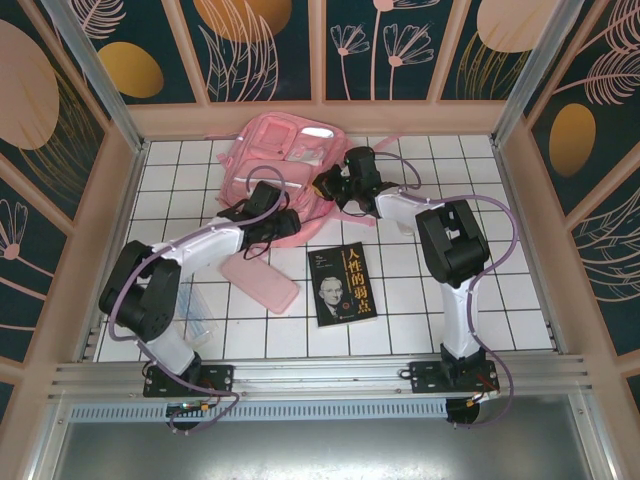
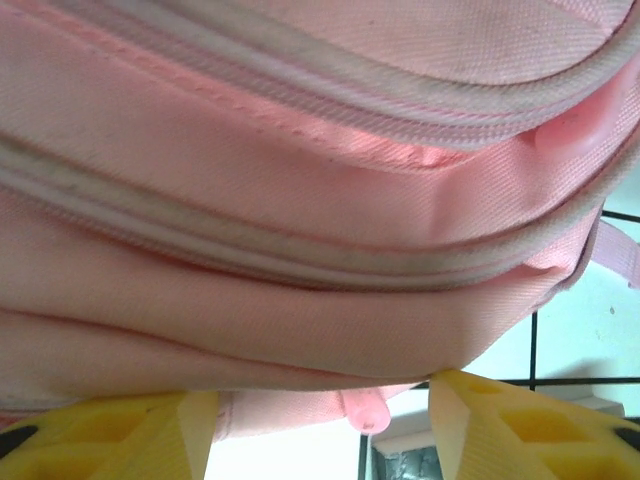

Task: Pack books, pencil case, and school supplies into a backpack

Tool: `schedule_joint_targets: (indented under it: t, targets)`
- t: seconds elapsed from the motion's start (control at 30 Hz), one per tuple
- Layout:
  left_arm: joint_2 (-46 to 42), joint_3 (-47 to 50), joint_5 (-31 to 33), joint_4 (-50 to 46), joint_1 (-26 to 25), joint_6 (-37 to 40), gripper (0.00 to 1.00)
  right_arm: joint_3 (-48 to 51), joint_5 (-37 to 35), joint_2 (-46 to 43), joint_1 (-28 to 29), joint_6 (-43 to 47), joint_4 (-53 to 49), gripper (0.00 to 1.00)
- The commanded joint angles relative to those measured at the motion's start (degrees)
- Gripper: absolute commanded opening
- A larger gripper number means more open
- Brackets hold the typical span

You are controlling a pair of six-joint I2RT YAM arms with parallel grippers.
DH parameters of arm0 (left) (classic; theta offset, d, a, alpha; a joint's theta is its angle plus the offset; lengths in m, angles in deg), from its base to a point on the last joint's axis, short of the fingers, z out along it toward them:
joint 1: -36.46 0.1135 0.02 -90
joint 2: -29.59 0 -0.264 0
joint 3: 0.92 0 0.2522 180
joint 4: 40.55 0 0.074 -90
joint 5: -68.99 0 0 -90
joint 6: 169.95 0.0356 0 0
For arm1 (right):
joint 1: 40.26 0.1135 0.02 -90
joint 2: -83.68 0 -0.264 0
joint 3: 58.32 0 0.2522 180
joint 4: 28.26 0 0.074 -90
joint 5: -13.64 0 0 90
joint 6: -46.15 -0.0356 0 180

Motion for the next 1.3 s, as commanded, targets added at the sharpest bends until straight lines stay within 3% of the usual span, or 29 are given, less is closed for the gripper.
schedule_joint_targets:
  t: [0.0,0.3,0.4,0.67,0.77,0.83,1.0,1.27]
  targets:
    - [4.43,-4.28,2.69,-5.56,-2.16,2.35,0.55,-3.56,0.2,-3.21,-0.05,-1.15,7.65,0.0]
    - [8.58,-6.57,11.37,-10.98,-4.47,2.03,0.51,-3.26,-0.21,-2.76,0.11,-1.93,9.09,0.0]
    - [10.4,-7.68,13.58,-11.65,-4.57,2.25,0.38,-2.48,0.02,-3.32,0.15,-2.04,9.61,0.0]
    - [12.54,-7.18,15.69,-10.75,-4.49,2.57,0.39,1.0,-0.07,-5.07,-0.32,-2.73,12.0,0.0]
    - [13.45,-7.12,15.43,-10.47,-4.47,3.01,0.51,1.47,0.02,-5.18,-0.28,-2.85,12.42,0.0]
    - [14.99,-7.84,14.07,-10.97,-4.47,3.52,0.52,1.87,0.02,-5.3,-0.31,-2.82,12.86,0.0]
    - [14.77,-5.98,14.32,-9.79,-4.52,3.05,0.23,2.48,0.2,-5.47,-0.48,-3.16,13.66,0.0]
    - [9.98,-5.4,12.89,-11.73,-4.54,4.02,0.04,2.94,0.11,-5.61,-1.86,-1.78,13.22,0.0]
